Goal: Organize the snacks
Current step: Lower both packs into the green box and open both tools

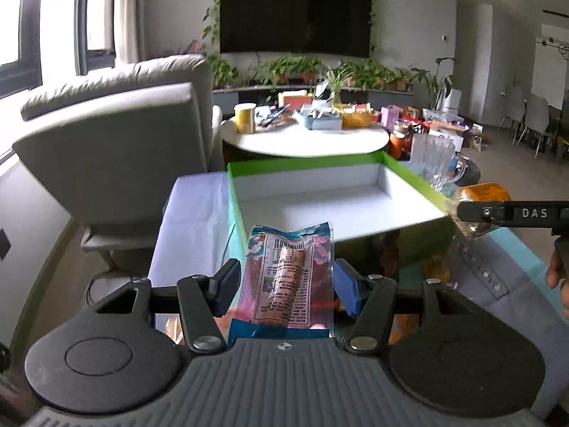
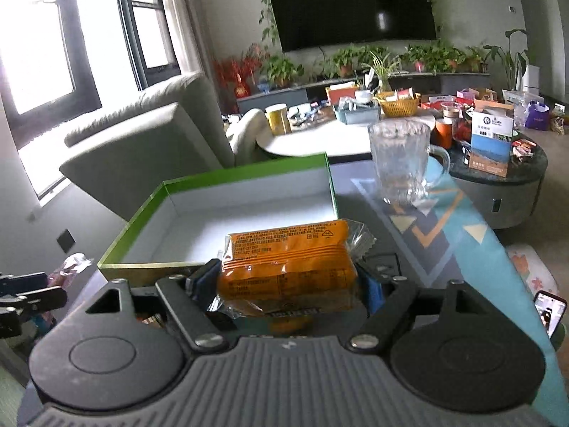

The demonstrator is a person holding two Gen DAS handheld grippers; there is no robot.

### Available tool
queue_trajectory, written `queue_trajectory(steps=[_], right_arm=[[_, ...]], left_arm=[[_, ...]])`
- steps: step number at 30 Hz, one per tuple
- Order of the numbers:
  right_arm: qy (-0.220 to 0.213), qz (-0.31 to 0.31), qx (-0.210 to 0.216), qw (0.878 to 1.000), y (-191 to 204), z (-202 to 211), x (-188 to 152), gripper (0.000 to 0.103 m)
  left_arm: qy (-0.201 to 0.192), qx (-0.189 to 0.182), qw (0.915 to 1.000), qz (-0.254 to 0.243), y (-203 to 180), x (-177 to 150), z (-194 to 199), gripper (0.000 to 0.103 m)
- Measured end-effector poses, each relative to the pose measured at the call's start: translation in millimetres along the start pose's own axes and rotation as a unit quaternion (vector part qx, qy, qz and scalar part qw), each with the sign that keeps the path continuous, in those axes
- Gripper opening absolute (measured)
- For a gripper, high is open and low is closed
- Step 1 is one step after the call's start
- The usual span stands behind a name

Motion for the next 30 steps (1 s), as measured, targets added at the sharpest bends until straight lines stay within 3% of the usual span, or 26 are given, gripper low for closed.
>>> queue_trajectory(steps=[11, 20, 30], right_arm=[[-0.021, -0.006, 0.026, 0.999, 11.5, -22.0, 38.8, 0.06], [-0.014, -0.008, 0.021, 1.0, 6.1, -51.4, 51.9, 0.06], [0.021, 0.009, 0.015, 1.0, 11.1, -88.6, 46.9, 0.06]], left_arm=[[-0.031, -0.002, 0.9995, 0.005, -15.6, 59.2, -31.1, 0.054], [-0.009, 0.006, 0.9997, 0.023, -4.6, 90.4, -89.0, 0.054], [0.043, 0.006, 0.9989, 0.018, -2.7, 78.5, -139.0, 0.054]])
Point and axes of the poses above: each gripper's, at about its wrist camera, not at the fingertips, and z roughly against the way its jaws point, y to its left, x to its top, the point moved 8 cm from there along -z, roughly the way its jaws point, and after that the axes turned 13 degrees about y, right-handed, at the moved point
